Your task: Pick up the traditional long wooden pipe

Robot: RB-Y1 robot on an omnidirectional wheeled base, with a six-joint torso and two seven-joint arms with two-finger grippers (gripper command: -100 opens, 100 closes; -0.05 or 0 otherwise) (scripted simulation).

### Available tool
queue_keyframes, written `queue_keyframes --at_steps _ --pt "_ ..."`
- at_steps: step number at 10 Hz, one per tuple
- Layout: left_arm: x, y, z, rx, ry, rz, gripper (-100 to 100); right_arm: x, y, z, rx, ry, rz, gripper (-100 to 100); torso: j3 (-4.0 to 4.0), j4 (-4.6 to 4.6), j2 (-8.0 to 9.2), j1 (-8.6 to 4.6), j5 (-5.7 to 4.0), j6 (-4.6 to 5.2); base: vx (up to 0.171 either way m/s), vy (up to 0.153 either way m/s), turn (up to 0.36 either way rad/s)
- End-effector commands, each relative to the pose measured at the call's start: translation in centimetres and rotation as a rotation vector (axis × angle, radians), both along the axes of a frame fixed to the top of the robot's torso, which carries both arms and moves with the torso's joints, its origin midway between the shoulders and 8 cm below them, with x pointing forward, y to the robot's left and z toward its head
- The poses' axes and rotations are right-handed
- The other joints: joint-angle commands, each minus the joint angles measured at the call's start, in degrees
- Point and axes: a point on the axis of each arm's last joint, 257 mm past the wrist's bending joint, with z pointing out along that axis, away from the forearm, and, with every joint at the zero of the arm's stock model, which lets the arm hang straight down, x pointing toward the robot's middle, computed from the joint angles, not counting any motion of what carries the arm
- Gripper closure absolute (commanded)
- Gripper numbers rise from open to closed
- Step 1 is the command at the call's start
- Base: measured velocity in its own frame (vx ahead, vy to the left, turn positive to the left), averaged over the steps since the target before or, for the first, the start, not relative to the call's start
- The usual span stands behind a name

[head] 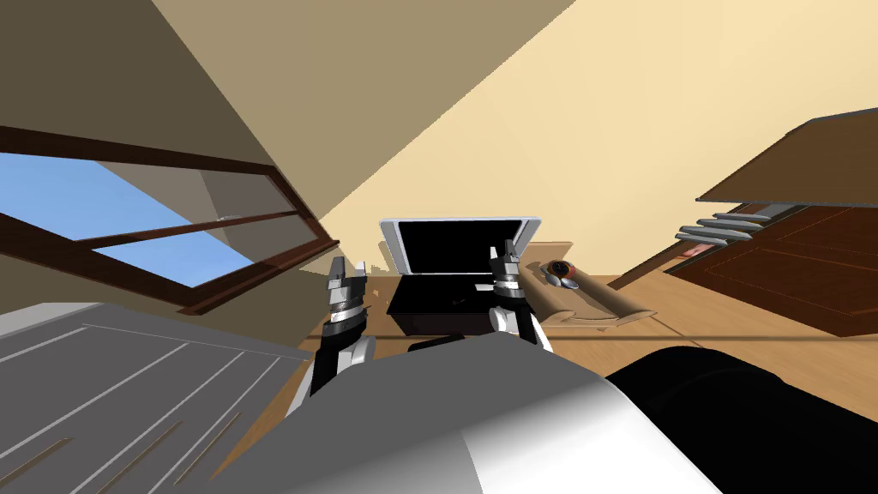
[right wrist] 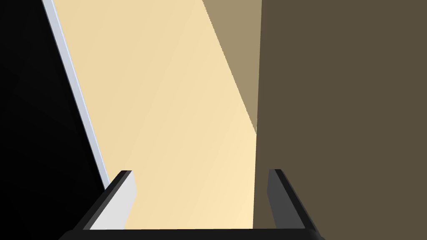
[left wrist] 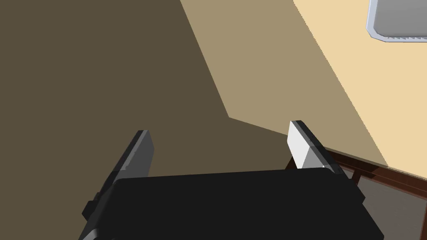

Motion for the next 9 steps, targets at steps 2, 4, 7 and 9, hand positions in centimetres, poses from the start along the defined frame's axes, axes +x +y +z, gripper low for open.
queue_keyframes --at_steps 2,4,7,9 --pt "0.0 0.0 0.0 0.000 0.000 0.000 0 0.8 1.2 -1.1 -0.072 0.040 0.032 -100 0.00 0.00 0.00 0.05 0.01 0.00 0.002 0.041 -0.008" --pt "0.0 0.0 0.0 0.000 0.000 0.000 0 1.8 2.4 -3.0 -0.144 0.092 0.060 -100 -0.01 -0.01 -0.02 0.29 0.06 0.00 0.009 0.097 -0.013" --pt "0.0 0.0 0.0 0.000 0.000 0.000 0 2.9 3.9 -5.8 -0.232 0.160 0.092 -100 -0.03 -0.02 -0.05 0.47 0.10 -0.01 0.008 0.111 -0.005" --pt "0.0 0.0 0.0 0.000 0.000 0.000 0 3.8 5.4 -9.1 -0.324 0.232 0.120 -100 -0.01 -0.01 -0.02 0.35 0.08 0.00 0.003 0.111 0.006"
